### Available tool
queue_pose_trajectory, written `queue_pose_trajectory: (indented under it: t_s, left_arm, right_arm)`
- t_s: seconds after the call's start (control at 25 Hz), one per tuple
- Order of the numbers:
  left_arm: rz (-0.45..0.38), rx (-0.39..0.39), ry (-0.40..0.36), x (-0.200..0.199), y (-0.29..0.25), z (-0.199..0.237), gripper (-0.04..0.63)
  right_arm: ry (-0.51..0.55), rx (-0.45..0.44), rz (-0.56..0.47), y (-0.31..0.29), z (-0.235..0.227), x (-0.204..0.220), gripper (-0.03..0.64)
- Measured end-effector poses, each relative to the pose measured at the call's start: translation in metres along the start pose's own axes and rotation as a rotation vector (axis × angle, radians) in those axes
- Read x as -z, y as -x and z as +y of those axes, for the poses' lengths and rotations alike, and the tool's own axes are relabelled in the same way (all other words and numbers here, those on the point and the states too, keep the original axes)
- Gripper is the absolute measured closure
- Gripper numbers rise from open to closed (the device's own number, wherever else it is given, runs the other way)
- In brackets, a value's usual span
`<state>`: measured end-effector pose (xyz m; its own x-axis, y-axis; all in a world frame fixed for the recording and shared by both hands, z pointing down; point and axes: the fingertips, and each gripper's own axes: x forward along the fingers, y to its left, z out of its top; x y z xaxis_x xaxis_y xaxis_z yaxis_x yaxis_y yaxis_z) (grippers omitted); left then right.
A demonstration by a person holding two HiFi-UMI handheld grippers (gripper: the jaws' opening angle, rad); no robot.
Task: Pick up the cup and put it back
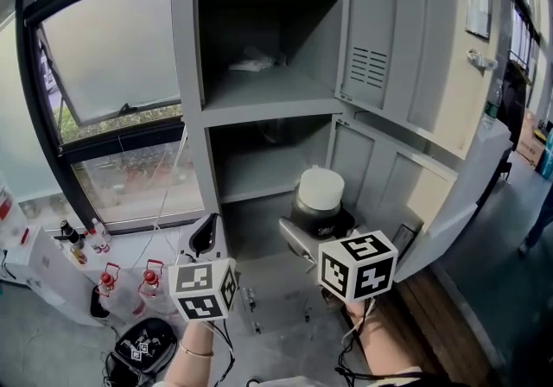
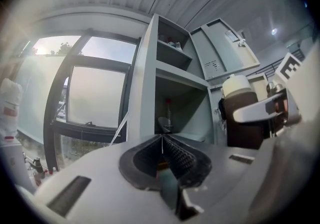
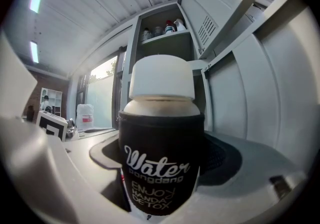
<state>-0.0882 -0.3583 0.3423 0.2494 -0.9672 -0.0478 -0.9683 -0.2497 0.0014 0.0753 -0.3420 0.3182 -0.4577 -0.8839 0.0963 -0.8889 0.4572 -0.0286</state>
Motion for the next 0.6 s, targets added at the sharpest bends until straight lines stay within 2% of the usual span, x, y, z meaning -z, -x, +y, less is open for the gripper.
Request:
queue_pose_trajectory:
  t_s: [0.6]
  left_arm:
    - [0.006, -0.048, 0.0, 0.008, -0.001, 0.021, 0.586]
  right_arm:
    - [-0.003, -0.028, -0.008, -0.03, -0.003, 0.001, 0.206]
